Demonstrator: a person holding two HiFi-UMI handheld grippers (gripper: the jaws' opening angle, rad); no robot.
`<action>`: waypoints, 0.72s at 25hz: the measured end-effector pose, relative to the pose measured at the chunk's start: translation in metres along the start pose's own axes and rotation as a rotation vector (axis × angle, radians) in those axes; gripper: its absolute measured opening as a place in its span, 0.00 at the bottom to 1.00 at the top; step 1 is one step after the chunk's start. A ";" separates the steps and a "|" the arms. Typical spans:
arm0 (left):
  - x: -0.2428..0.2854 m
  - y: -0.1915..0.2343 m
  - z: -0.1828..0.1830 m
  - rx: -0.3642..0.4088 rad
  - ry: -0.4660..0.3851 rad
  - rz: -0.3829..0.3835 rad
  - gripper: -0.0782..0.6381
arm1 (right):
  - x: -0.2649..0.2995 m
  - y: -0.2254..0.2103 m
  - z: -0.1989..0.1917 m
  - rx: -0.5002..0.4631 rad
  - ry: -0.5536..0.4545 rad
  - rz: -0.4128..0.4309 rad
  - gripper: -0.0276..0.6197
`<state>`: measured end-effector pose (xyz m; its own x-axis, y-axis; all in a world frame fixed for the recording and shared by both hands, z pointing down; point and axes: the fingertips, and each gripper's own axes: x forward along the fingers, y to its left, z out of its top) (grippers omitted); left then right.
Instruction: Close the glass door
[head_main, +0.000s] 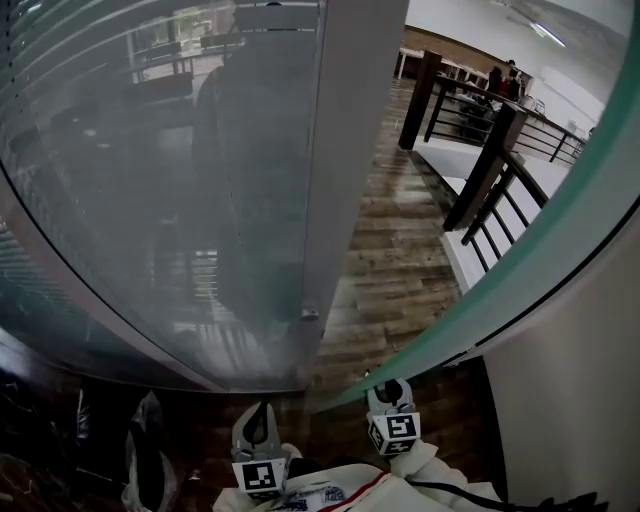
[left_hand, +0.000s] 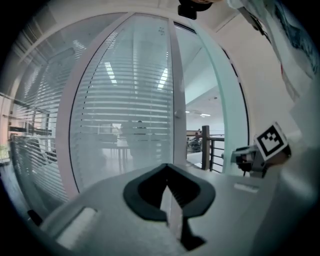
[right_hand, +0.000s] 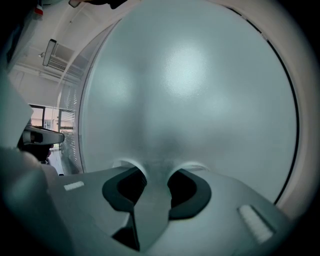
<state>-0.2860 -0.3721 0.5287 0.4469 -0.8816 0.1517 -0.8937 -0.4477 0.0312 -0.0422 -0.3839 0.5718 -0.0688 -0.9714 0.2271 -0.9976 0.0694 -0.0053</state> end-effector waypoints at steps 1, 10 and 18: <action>0.001 0.002 -0.002 0.004 0.000 -0.010 0.11 | 0.002 -0.001 0.000 0.001 -0.004 -0.008 0.23; 0.020 0.003 -0.014 0.000 0.027 -0.085 0.11 | 0.020 0.000 0.003 0.005 0.005 -0.087 0.23; 0.042 0.009 -0.014 0.020 0.048 -0.106 0.11 | 0.044 -0.002 0.010 0.001 -0.017 -0.114 0.23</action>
<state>-0.2756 -0.4107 0.5492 0.5364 -0.8209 0.1957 -0.8400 -0.5417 0.0300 -0.0436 -0.4285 0.5724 0.0454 -0.9767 0.2098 -0.9989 -0.0424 0.0189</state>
